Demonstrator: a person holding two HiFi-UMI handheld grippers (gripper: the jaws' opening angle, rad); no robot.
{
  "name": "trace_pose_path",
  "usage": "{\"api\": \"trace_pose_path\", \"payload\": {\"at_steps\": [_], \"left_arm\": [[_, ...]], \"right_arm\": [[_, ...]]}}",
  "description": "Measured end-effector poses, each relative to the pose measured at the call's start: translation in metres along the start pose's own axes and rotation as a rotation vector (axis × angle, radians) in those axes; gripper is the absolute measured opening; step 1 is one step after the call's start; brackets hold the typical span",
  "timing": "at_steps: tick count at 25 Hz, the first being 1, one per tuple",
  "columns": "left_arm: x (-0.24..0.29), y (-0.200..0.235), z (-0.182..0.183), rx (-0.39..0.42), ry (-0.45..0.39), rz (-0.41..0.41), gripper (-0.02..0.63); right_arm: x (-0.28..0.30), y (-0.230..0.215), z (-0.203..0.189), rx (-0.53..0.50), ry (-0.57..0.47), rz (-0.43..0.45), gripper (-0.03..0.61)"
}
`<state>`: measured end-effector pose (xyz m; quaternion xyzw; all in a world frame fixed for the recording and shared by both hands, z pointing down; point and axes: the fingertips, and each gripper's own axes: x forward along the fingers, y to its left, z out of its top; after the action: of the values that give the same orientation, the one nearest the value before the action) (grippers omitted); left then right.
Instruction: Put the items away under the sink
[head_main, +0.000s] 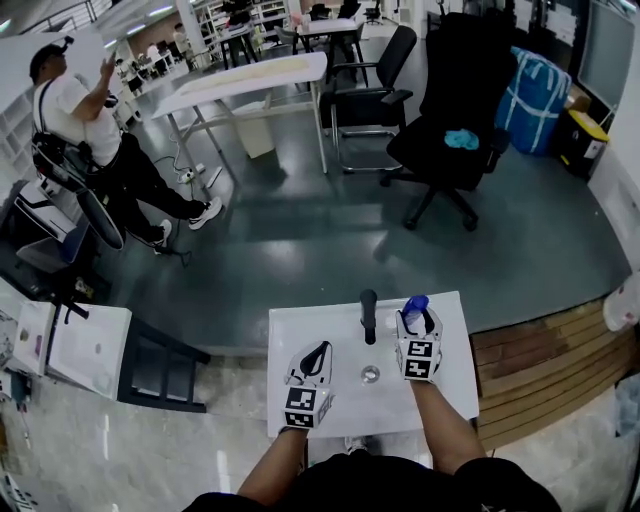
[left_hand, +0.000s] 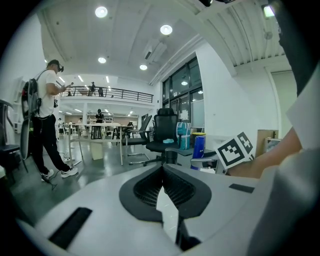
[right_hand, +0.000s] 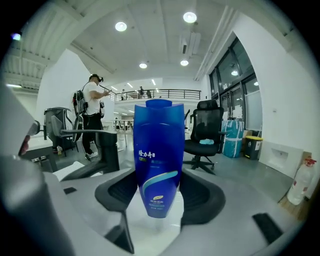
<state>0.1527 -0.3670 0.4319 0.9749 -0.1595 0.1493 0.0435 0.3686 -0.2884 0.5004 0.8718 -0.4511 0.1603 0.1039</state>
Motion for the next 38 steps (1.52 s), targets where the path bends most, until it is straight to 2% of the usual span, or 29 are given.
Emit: {"api": "trace_pose_path", "payload": {"at_steps": [9,16,23,31,38], "left_arm": [[-0.025,-0.043,0.009,0.018,-0.032,0.020,0.015],[-0.067,-0.095,0.014,0.030,-0.090,0.055,0.015],[-0.116,-0.157,0.009,0.029,-0.125,0.057,0.015],[-0.180,-0.221,-0.008,0.052,-0.135,0.073,0.015],[-0.221,-0.260,-0.025,0.041,-0.116,0.053,0.015]], "right_arm": [[-0.080,-0.009,0.028,-0.004,-0.080,0.066,0.270],[-0.162,-0.014,0.032,-0.002,-0.129,0.159,0.272],[-0.245,-0.022,0.030,-0.013,-0.190,0.197,0.270],[-0.332,-0.016,0.000,-0.053,-0.199,0.249,0.270],[-0.373,-0.013,-0.018,-0.045,-0.194,0.262,0.272]]}}
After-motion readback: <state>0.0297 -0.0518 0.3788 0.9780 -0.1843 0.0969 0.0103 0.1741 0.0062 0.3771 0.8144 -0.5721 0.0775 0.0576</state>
